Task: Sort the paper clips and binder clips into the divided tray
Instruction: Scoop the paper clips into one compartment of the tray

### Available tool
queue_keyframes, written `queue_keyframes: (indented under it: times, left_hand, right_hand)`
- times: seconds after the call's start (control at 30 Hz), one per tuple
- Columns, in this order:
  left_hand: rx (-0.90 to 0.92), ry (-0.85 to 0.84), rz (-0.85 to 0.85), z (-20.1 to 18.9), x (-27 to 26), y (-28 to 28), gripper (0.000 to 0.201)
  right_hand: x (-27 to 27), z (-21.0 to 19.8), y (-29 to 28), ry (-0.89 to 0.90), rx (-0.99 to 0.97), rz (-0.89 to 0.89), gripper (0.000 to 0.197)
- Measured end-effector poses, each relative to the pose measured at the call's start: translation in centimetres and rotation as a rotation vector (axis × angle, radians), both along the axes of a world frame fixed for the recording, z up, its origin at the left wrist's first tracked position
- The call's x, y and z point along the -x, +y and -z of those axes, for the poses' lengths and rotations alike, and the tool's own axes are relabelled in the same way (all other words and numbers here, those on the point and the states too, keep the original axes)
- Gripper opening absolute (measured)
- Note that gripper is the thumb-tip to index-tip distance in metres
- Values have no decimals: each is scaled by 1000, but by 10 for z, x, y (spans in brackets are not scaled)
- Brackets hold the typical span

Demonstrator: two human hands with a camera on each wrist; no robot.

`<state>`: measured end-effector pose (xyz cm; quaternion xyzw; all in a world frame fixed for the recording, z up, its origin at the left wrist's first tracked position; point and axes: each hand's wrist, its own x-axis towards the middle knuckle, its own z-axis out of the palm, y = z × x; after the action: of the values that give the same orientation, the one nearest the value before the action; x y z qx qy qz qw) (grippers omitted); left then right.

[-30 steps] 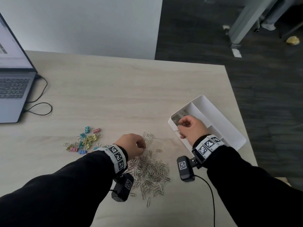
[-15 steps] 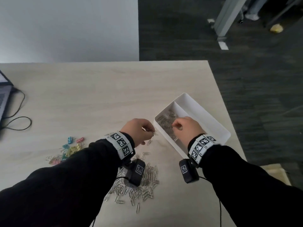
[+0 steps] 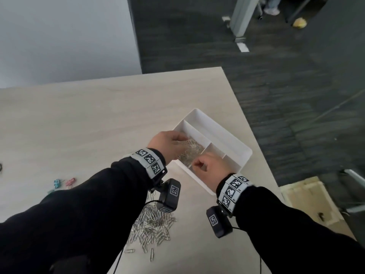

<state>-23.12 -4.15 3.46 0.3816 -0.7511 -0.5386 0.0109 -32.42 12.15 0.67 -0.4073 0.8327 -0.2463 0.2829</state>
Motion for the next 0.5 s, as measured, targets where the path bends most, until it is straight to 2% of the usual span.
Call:
queue_keyframes:
  times: [0.1,0.2,0.37,0.5]
  left_hand:
    - [11,-9,-25,3,-20,-4,15]
    - [74,-72,-75,6,-52,-16,13]
    - [230,-296,-56,25,-116,-35,32]
    - [314,-474,-25,40,-171,-40,52]
  right_hand:
    - [-8,0,-2,-15,-10,-14,9]
    - [-22,2,-10,-14,-16,-119,9]
    - [-53,11,-30,-66,-97,-238,14]
    - [-71,16,-50,4,-199,-378,37]
